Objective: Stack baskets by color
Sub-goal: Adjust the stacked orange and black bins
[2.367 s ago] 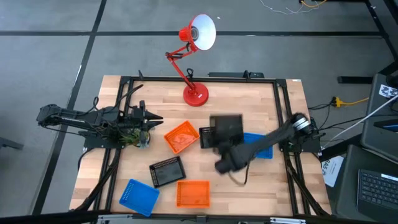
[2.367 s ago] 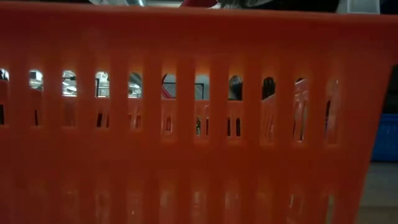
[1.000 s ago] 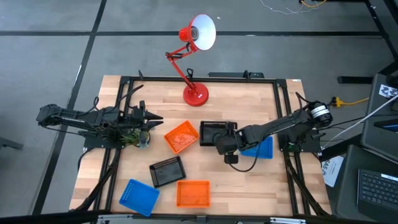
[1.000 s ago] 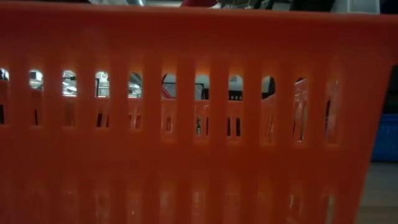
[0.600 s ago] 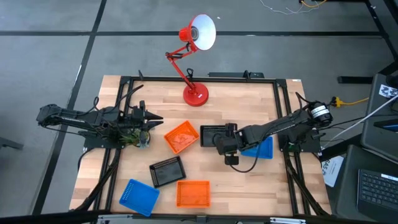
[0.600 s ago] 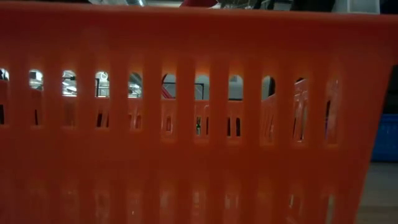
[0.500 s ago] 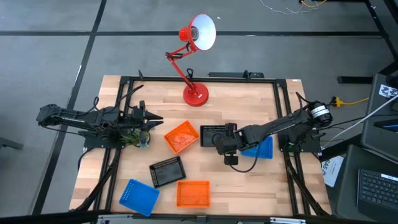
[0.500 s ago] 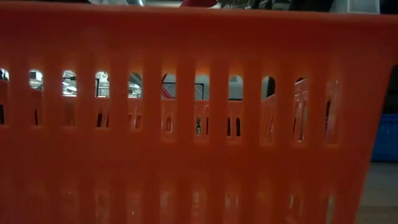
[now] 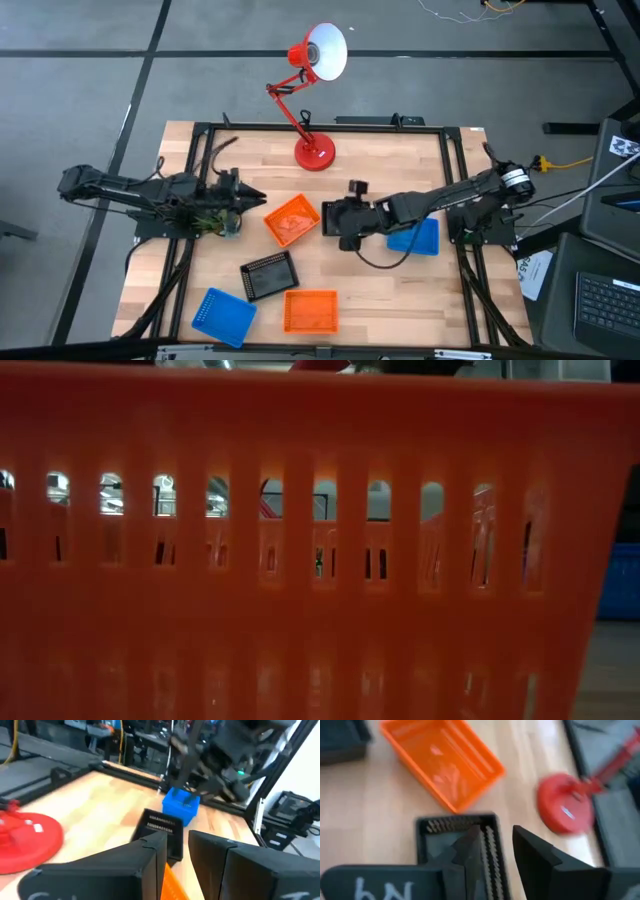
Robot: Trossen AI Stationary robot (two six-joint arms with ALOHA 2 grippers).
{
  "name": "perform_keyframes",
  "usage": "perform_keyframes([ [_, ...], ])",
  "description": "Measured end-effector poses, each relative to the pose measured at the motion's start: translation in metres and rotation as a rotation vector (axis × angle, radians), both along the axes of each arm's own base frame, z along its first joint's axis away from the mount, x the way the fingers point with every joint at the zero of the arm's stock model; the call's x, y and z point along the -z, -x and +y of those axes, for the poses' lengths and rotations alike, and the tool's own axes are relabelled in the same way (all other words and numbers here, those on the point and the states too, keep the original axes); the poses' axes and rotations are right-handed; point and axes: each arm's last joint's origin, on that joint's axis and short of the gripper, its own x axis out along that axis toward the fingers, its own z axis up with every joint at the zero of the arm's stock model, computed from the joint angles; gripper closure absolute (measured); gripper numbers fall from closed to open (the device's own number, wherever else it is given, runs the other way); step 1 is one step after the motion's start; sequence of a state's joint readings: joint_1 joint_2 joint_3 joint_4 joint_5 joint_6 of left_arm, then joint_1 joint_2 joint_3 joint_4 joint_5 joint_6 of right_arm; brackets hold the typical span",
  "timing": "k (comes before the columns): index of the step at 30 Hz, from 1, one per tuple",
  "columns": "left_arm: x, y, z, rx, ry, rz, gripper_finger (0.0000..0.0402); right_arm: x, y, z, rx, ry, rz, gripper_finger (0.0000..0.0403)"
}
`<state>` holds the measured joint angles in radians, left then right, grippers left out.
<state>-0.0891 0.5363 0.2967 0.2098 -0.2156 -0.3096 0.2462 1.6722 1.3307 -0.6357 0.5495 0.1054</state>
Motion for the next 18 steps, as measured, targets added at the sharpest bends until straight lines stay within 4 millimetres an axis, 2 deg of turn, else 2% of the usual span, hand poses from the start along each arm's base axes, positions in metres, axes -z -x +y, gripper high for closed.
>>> perform_keyframes([
  [3, -0.001, -0.013, -0.002, 0.006, 0.006, -0.043, 0.0328, -0.013, 0.011, 0.001, 0.104, -0.004, 0.068, 0.0294],
  [6, 0.002, -0.029, -0.003, 0.016, 0.017, 0.015, 0.0328, -0.017, 0.026, 0.003, 0.206, -0.007, 0.161, 0.0298],
  [8, 0.002, -0.042, -0.005, 0.03, 0.044, 0.083, 0.0328, -0.014, 0.038, 0.004, 0.276, -0.004, 0.23, 0.0299],
  [12, -0.011, -0.071, -0.012, 0.083, 0.043, 0.224, 0.0328, -0.006, 0.06, 0.009, 0.429, 0.005, 0.309, 0.0299],
  [15, -0.018, -0.09, -0.015, 0.079, 0.059, 0.363, 0.0328, 0.0, 0.069, 0.015, 0.49, 0.009, 0.314, 0.0299],
  [18, -0.016, -0.106, -0.016, 0.039, 0.072, 0.505, 0.0328, 0.006, 0.073, 0.022, 0.514, 0.003, 0.298, 0.0299],
])
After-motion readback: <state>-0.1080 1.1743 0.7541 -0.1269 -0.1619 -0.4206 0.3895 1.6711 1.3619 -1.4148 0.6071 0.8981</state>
